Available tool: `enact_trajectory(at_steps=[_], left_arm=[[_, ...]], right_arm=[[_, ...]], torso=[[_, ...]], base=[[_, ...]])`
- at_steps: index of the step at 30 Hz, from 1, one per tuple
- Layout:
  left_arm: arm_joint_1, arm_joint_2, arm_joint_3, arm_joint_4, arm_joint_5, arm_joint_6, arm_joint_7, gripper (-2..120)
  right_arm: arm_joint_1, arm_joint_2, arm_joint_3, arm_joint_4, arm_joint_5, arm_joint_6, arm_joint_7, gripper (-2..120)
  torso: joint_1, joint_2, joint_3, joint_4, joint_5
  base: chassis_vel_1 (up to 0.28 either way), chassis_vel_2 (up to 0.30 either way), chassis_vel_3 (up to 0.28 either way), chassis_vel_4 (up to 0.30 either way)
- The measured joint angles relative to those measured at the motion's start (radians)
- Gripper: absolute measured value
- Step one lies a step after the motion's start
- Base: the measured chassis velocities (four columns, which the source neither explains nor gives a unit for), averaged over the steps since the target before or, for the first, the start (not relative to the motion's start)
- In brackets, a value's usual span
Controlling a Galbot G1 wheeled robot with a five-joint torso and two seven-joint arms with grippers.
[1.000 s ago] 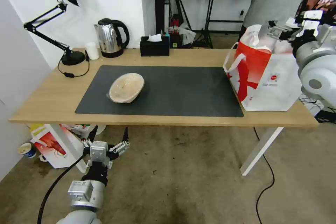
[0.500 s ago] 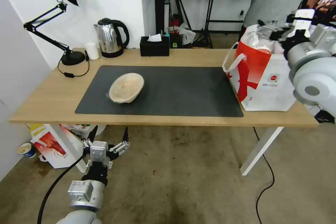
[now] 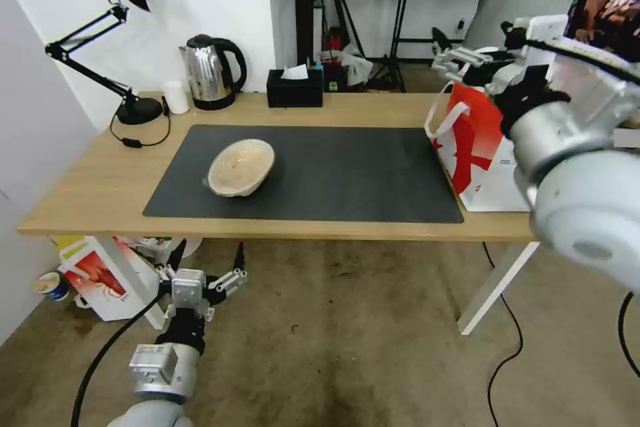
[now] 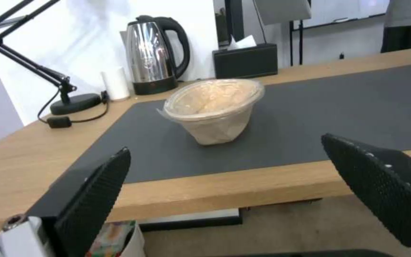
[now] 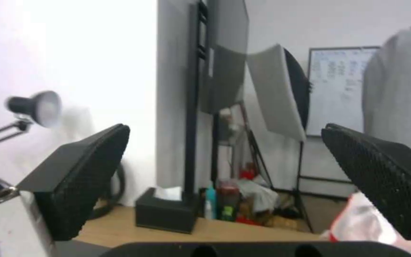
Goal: Pick up the trash from the table and place it into the takeout bag.
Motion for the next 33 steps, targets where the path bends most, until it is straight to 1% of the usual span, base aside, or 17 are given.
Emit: enact_trajectory(at_steps=[4,5,7,8,9,11,12,15,16,20,21,24,26,28,30,31,33], left_arm=[[0.000,0.000,0.000,0.000,0.000,0.000,0.000,100],[0.000,0.000,0.000,0.000,0.000,0.000,0.000,100],[0.000,0.000,0.000,0.000,0.000,0.000,0.000,100],[0.000,0.000,0.000,0.000,0.000,0.000,0.000,100],[0.000,0.000,0.000,0.000,0.000,0.000,0.000,100],[0.000,0.000,0.000,0.000,0.000,0.000,0.000,100],[0.000,0.000,0.000,0.000,0.000,0.000,0.000,100],[0.000,0.000,0.000,0.000,0.000,0.000,0.000,100],[0.000,0.000,0.000,0.000,0.000,0.000,0.000,100],[0.000,0.000,0.000,0.000,0.000,0.000,0.000,100],[0.000,0.000,0.000,0.000,0.000,0.000,0.000,100],[0.000,0.000,0.000,0.000,0.000,0.000,0.000,100],[0.000,0.000,0.000,0.000,0.000,0.000,0.000,100],[0.000,0.000,0.000,0.000,0.000,0.000,0.000,100],[0.000,0.000,0.000,0.000,0.000,0.000,0.000,100],[0.000,0.000,0.000,0.000,0.000,0.000,0.000,100],[0.000,0.000,0.000,0.000,0.000,0.000,0.000,100]], right_arm=[[-0.102,0.028,0.035,0.044,-0.096,0.016,-0.025,100],[-0.102,0.028,0.035,0.044,-0.096,0.016,-0.025,100],[-0.185,0.054,0.084,0.052,-0.147,0.022,-0.039,100],[-0.259,0.079,0.127,0.056,-0.185,0.025,-0.052,100],[-0.259,0.079,0.127,0.056,-0.185,0.025,-0.052,100],[-0.377,0.122,0.197,0.055,-0.247,0.030,-0.074,100],[-0.377,0.122,0.197,0.055,-0.247,0.030,-0.074,100],[-0.543,0.194,0.293,0.054,-0.371,0.062,-0.118,100],[-0.543,0.194,0.293,0.054,-0.371,0.062,-0.118,100],[-0.708,0.290,0.366,0.051,-0.516,0.119,-0.171,100],[-0.708,0.290,0.366,0.051,-0.516,0.119,-0.171,100],[-0.771,0.342,0.401,0.050,-0.584,0.142,-0.190,100],[-0.787,0.354,0.419,0.050,-0.605,0.150,-0.199,100],[-0.826,0.376,0.464,0.049,-0.637,0.178,-0.229,100],[-0.889,0.400,0.513,0.049,-0.673,0.228,-0.267,100],[-0.889,0.400,0.513,0.049,-0.673,0.228,-0.267,100],[-0.946,0.413,0.547,0.049,-0.700,0.264,-0.295,100]], torso=[[0.000,0.000,0.000,0.0001,0.0000],[0.000,0.000,0.000,0.0001,0.0000],[0.000,0.000,0.000,0.0001,-0.0002],[0.000,0.000,0.000,0.0000,0.0001],[0.000,0.000,0.000,0.0000,0.0001],[0.000,0.000,0.000,-0.0002,0.0005],[0.000,0.000,0.000,-0.0002,0.0005],[0.000,0.000,0.000,0.0001,-0.0001],[0.000,0.000,0.000,0.0001,-0.0001],[0.000,0.000,0.000,-0.0002,0.0002],[0.000,0.000,0.000,-0.0002,0.0002],[0.000,0.000,0.000,0.0000,0.0000],[0.000,0.000,0.000,0.0002,0.0000],[0.000,0.000,0.000,0.0001,-0.0001],[0.000,0.000,0.000,0.0000,0.0000],[0.000,0.000,0.000,0.0000,0.0000],[0.000,0.000,0.000,-0.0001,0.0001]], base=[[0.000,0.000,0.000,0.000],[0.000,0.000,0.000,0.000],[0.000,0.000,0.000,0.000],[0.000,0.000,0.000,0.000],[0.000,0.000,0.000,0.000],[0.000,0.000,0.000,0.000],[0.000,0.000,0.000,0.000],[0.000,0.000,0.000,0.000],[0.000,0.000,0.000,0.000],[0.000,0.000,0.000,0.000],[0.000,0.000,0.000,0.000],[0.000,0.000,0.000,0.000],[0.000,0.000,0.000,0.000],[0.000,0.000,0.000,0.000],[0.000,0.000,0.000,0.000],[0.000,0.000,0.000,0.000],[0.000,0.000,0.000,0.000]])
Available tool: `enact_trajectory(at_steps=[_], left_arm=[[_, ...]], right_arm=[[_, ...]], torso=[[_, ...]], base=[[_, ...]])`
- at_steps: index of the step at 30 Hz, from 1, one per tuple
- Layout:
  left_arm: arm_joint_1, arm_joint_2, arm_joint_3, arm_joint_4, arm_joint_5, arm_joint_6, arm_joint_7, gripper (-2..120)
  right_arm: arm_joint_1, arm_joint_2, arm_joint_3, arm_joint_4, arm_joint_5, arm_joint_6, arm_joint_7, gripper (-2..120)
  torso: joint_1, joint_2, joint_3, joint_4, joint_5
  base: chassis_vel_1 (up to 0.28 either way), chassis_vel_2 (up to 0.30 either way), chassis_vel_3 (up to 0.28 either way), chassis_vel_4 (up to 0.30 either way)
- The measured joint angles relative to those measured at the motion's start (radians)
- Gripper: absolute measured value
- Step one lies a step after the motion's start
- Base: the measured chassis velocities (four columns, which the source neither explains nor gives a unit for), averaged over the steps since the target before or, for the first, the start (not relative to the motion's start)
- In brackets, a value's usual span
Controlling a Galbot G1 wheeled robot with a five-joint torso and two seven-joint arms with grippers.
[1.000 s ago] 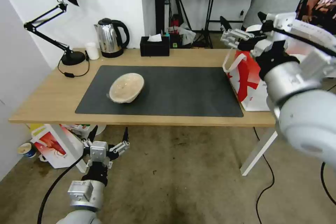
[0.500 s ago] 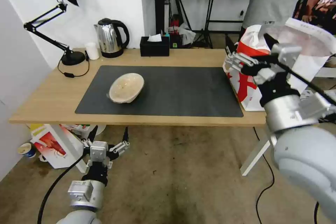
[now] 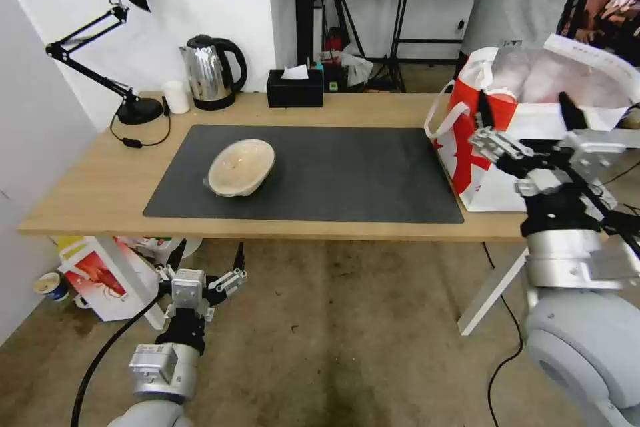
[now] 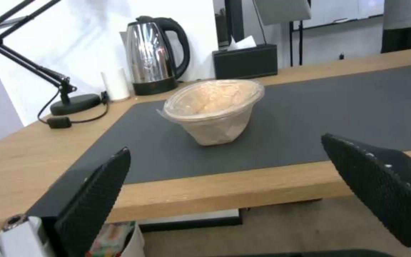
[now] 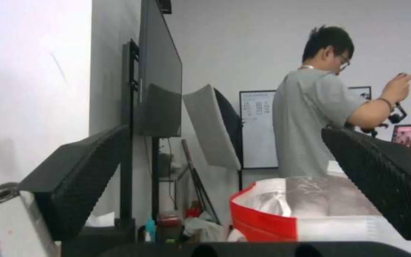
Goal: Pick up the trash from the table and place it into the takeout bag.
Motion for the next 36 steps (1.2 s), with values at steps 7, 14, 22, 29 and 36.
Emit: enact_trajectory(at_steps=[7,14,22,29,36], left_arm=[[0.000,0.000,0.000,0.000,0.000,0.000,0.000,100],[0.000,0.000,0.000,0.000,0.000,0.000,0.000,100],[0.000,0.000,0.000,0.000,0.000,0.000,0.000,100],[0.000,0.000,0.000,0.000,0.000,0.000,0.000,100],[0.000,0.000,0.000,0.000,0.000,0.000,0.000,100]], right_arm=[[-0.122,0.026,0.062,0.000,-0.064,0.078,-0.034,100],[-0.232,0.097,0.084,-0.016,-0.162,0.177,-0.096,100],[-0.273,0.149,0.082,-0.154,-0.190,0.344,-0.171,100],[-0.325,0.214,-0.032,-0.174,-0.285,0.423,-0.137,100],[-0.389,0.256,-0.172,-0.196,-0.422,0.527,-0.075,100]], torso=[[0.000,0.000,0.000,0.0002,-0.0001],[0.000,0.000,0.000,0.0001,-0.0006],[0.000,0.000,0.000,0.0001,0.0001],[0.000,0.000,0.000,0.0001,-0.0002],[0.000,0.000,0.000,0.0001,-0.0001]], base=[[0.000,0.000,0.000,0.000],[0.000,0.000,0.000,0.000],[0.000,0.000,0.000,0.000],[0.000,0.000,0.000,0.000],[0.000,0.000,0.000,0.000]])
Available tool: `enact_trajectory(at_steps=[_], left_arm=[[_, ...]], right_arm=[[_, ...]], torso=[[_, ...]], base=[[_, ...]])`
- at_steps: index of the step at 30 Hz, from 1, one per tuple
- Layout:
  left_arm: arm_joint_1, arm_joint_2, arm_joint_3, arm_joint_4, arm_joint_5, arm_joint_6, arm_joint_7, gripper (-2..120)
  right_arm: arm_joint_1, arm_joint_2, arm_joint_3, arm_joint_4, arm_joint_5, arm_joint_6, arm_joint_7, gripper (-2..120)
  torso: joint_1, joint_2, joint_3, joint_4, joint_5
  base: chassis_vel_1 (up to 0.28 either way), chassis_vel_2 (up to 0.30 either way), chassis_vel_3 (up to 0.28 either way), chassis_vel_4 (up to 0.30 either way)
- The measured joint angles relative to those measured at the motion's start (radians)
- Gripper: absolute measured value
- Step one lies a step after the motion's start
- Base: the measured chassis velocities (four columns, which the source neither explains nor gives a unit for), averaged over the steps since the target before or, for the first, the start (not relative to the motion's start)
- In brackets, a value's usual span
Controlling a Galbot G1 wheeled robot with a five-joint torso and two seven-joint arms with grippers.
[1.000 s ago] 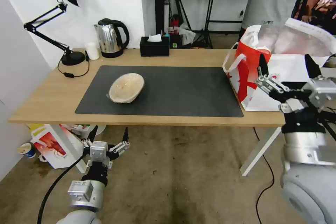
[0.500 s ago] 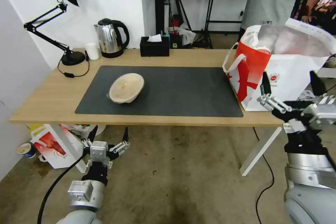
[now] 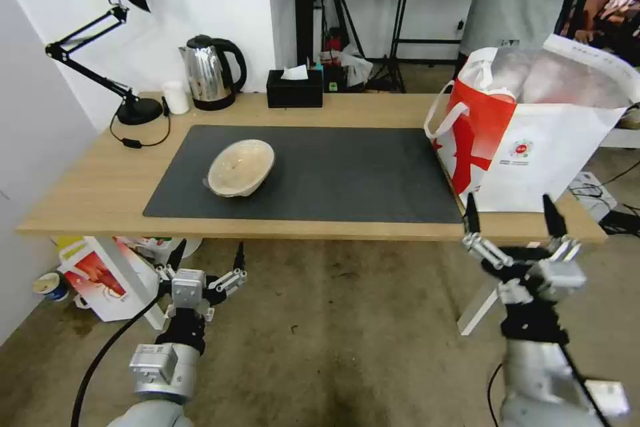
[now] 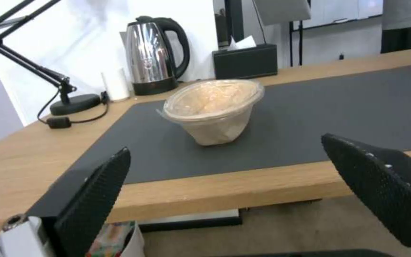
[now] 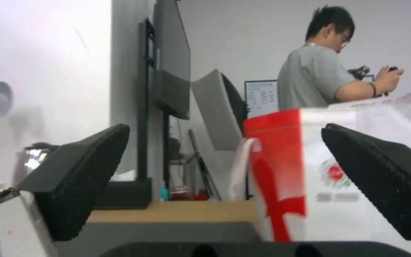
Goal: Pick up the trash from the table and place it into the takeout bag.
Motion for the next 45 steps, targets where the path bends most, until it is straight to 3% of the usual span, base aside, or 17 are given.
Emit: enact_trajectory(at_steps=[6,16,45], left_arm=[[0.000,0.000,0.000,0.000,0.000,0.000,0.000,100],[0.000,0.000,0.000,0.000,0.000,0.000,0.000,100],[0.000,0.000,0.000,0.000,0.000,0.000,0.000,100]], right_arm=[[-0.068,0.022,-0.084,-0.034,-0.112,0.083,0.032,100],[-0.093,0.039,-0.091,-0.043,-0.167,0.118,0.051,100],[-0.077,0.032,-0.091,-0.071,-0.169,0.126,0.055,100]], torso=[[0.000,0.000,0.000,-0.0003,-0.0001],[0.000,0.000,0.000,-0.0001,0.0000],[0.000,0.000,0.000,-0.0001,0.0000]], base=[[0.000,0.000,0.000,0.000],[0.000,0.000,0.000,0.000],[0.000,0.000,0.000,0.000]])
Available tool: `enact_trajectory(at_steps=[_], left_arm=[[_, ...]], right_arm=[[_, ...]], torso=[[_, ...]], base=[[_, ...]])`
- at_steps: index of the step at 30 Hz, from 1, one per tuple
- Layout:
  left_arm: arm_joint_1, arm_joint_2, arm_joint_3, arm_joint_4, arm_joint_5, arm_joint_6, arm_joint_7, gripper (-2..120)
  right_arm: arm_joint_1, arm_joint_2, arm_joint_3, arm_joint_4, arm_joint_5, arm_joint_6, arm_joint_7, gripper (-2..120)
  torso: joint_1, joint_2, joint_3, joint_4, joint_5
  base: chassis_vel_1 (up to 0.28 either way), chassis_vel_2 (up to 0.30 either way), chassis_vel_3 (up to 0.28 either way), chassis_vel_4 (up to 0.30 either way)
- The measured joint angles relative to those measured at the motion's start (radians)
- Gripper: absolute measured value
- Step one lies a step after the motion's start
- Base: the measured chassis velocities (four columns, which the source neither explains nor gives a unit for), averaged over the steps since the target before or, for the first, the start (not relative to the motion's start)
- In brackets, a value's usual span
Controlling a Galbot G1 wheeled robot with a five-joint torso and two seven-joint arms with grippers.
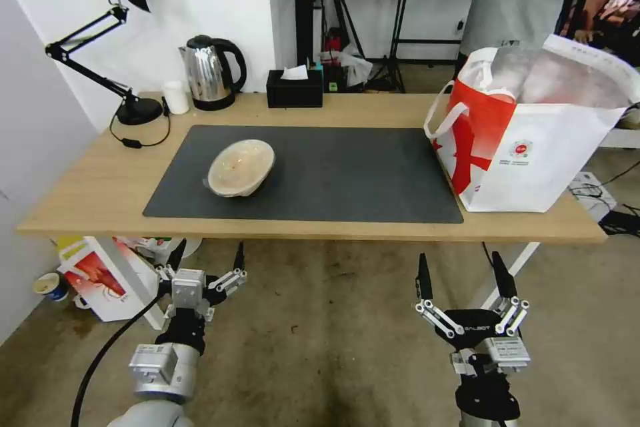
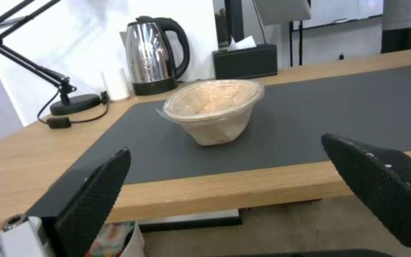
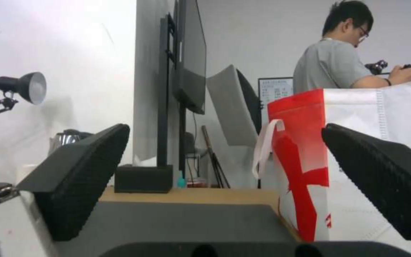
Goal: Pick up the trash from the table and place it into the takeout bag.
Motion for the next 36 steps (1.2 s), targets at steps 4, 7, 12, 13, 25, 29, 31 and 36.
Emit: enact_trajectory(at_steps=[4,7,12,13,25,29,31,36], left_arm=[[0.000,0.000,0.000,0.000,0.000,0.000,0.000,100],[0.000,0.000,0.000,0.000,0.000,0.000,0.000,100],[0.000,0.000,0.000,0.000,0.000,0.000,0.000,100],[0.000,0.000,0.000,0.000,0.000,0.000,0.000,100],[0.000,0.000,0.000,0.000,0.000,0.000,0.000,100],[-0.001,0.000,-0.003,0.001,-0.001,-0.002,0.002,100],[-0.009,0.000,-0.022,0.013,-0.014,-0.022,0.015,100],[-0.061,0.001,-0.143,0.086,-0.099,-0.150,0.092,100]], right_arm=[[0.000,0.000,0.000,0.001,0.000,-0.001,0.001,100],[0.001,0.000,0.001,0.002,0.000,-0.001,0.001,100],[0.001,0.000,0.001,0.002,0.001,-0.002,0.001,100],[0.001,0.000,0.001,0.002,0.001,-0.002,0.001,100],[0.001,0.000,0.001,0.003,0.002,-0.003,0.001,100],[0.001,0.000,0.001,0.003,0.002,-0.003,0.001,100],[0.001,0.000,0.001,0.003,0.002,-0.003,0.001,100],[0.001,-0.001,0.001,0.003,0.002,-0.003,0.001,100]], torso=[[0.000,0.000,0.000,0.0000,0.0000],[0.000,0.000,0.000,0.0000,0.0000],[0.000,0.000,0.000,0.0000,0.0000],[0.000,0.000,0.000,0.0000,0.0000],[0.000,0.000,0.000,0.0000,0.0000],[0.000,0.000,0.000,0.0000,0.0001],[0.000,0.000,0.000,0.0000,0.0000],[0.000,0.000,0.000,0.0000,-0.0001]], base=[[0.000,0.000,0.000,0.000],[0.000,0.000,0.000,0.000],[0.000,0.000,0.000,0.000],[0.000,0.000,0.000,0.000],[0.000,0.000,0.000,0.000],[0.000,0.000,0.000,0.000],[0.000,0.000,0.000,0.000],[0.000,0.000,0.000,0.000]])
